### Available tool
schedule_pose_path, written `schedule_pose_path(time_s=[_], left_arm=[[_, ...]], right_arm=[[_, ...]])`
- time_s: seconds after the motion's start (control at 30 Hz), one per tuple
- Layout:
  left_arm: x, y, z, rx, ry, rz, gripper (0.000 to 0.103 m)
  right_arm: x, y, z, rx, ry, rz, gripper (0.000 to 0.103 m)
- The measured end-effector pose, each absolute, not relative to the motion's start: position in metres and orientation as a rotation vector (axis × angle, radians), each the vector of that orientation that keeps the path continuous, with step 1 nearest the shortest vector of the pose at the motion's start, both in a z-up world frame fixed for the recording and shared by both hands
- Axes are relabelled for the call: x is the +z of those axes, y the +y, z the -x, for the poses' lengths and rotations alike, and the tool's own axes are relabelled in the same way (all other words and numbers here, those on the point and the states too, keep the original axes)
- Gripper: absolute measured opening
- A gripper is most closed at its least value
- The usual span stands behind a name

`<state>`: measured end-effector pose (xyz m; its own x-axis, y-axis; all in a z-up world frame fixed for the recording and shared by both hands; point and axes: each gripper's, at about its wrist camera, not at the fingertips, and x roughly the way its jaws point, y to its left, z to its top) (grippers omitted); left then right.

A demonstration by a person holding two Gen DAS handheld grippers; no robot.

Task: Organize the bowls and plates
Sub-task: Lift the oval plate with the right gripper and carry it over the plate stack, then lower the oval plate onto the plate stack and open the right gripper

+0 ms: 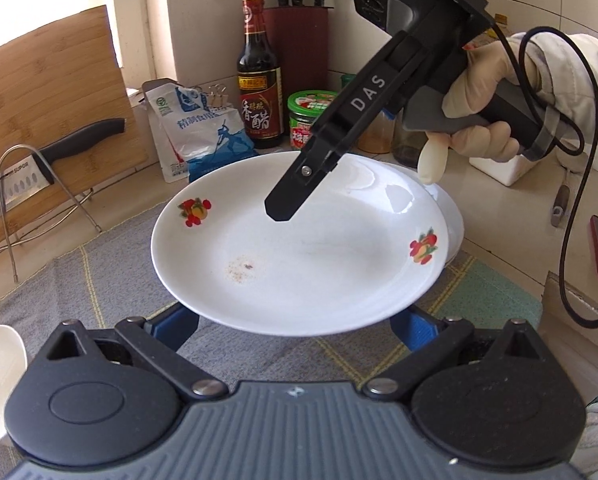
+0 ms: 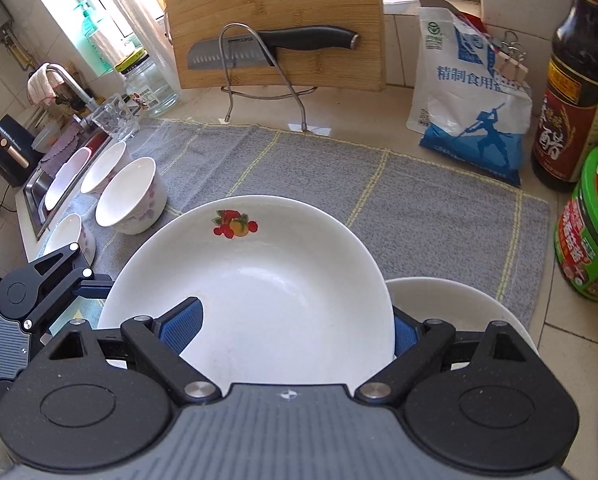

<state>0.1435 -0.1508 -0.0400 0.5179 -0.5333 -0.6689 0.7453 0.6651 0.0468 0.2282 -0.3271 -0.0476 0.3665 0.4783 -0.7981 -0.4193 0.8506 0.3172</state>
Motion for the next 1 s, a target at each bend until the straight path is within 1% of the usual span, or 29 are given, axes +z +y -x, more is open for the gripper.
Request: schedule_pose_path(time_s=[0.4, 1.0], left_arm=[[-0.046, -0.182, -0.152, -0.924, 0.670, -0.380, 0.101], [-0.058, -0.195, -0.159, -0.972, 0.690, -0.405, 0.101]], right_arm=[[-0.062, -0.375, -0.208, 0.444, 1.062, -0.138, 0.096], [-0.077, -0.394, -0.199, 0.378, 1.077, -0.181, 0.096]])
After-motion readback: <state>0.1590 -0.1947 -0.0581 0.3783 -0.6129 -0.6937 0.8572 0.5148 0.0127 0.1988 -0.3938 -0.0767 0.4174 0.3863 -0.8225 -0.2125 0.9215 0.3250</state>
